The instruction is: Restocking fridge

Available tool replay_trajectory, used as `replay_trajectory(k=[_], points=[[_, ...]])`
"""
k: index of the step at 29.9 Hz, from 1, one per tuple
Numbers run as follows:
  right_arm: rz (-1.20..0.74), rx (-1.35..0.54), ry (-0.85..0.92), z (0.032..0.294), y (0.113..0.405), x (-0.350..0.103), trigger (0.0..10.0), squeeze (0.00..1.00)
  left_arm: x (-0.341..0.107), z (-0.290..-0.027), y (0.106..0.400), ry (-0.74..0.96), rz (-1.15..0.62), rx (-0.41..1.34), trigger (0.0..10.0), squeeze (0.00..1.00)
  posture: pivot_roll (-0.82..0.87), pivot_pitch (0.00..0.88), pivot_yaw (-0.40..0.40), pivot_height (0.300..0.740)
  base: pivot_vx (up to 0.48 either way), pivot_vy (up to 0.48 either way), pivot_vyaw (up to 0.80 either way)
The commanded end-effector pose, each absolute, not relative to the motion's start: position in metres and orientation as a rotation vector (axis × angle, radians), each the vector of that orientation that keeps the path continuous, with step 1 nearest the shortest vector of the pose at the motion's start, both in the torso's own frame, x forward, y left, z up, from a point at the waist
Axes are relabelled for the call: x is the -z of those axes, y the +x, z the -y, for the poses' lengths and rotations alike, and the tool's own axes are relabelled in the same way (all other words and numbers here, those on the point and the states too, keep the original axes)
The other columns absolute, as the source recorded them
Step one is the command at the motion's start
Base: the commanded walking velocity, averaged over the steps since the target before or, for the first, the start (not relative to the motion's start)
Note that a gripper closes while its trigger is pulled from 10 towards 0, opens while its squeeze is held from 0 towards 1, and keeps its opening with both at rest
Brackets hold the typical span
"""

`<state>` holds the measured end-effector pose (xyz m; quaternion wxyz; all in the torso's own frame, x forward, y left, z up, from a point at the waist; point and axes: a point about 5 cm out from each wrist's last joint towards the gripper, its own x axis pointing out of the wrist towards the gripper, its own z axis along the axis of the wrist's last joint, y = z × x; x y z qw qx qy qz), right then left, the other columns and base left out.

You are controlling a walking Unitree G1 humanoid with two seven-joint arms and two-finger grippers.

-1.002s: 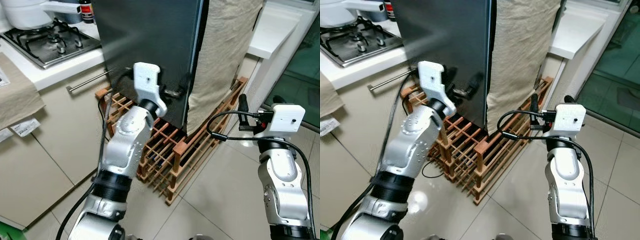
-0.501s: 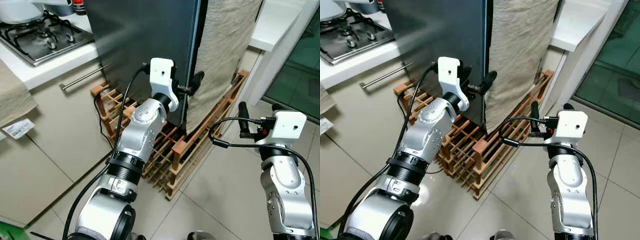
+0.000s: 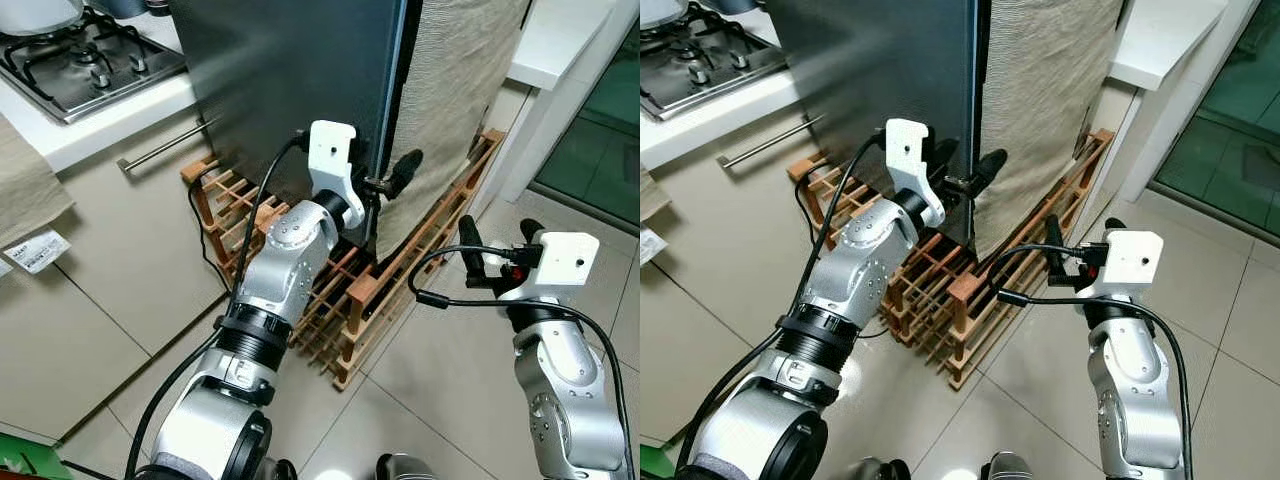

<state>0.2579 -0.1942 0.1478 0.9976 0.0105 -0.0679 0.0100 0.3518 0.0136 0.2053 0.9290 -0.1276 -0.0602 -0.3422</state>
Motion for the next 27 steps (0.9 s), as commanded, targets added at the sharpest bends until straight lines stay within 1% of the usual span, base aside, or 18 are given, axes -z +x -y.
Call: replay_trajectory(k=[1, 10, 19, 21, 24, 27], points=[[0.121, -0.038, 0.012, 0.193, 0.254, -0.146, 10.0, 0.21, -0.220, 0.017, 0.343, -0.326, 0.152, 0.793, 10.0, 0.00, -0.25, 0.145, 0.054, 0.740, 0.000, 0.000, 0.00], [0.105, -0.041, 0.009, 0.193, 0.252, -0.144, 10.0, 0.21, -0.231, 0.030, 0.331, -0.394, 0.157, 0.897, 10.0, 0.00, -0.25, 0.148, 0.057, 0.740, 0.000, 0.000, 0.00], [0.099, -0.037, 0.004, 0.192, 0.253, -0.141, 10.0, 0.21, -0.230, 0.035, 0.325, -0.421, 0.131, 0.936, 10.0, 0.00, -0.24, 0.147, 0.058, 0.740, 0.000, 0.000, 0.00], [0.099, -0.038, 0.003, 0.192, 0.254, -0.141, 10.0, 0.20, -0.229, 0.036, 0.326, -0.408, 0.136, 0.920, 10.0, 0.00, -0.24, 0.147, 0.058, 0.740, 0.000, 0.000, 0.00], [0.103, -0.037, -0.004, 0.191, 0.254, -0.142, 10.0, 0.21, -0.223, 0.037, 0.338, -0.286, 0.160, 0.762, 10.0, 0.00, -0.24, 0.150, 0.061, 0.740, 0.000, 0.000, 0.00], [0.107, -0.035, -0.006, 0.190, 0.253, -0.142, 10.0, 0.21, -0.220, 0.041, 0.341, -0.258, 0.153, 0.721, 10.0, 0.00, -0.25, 0.156, 0.066, 0.740, 0.000, 0.000, 0.00]])
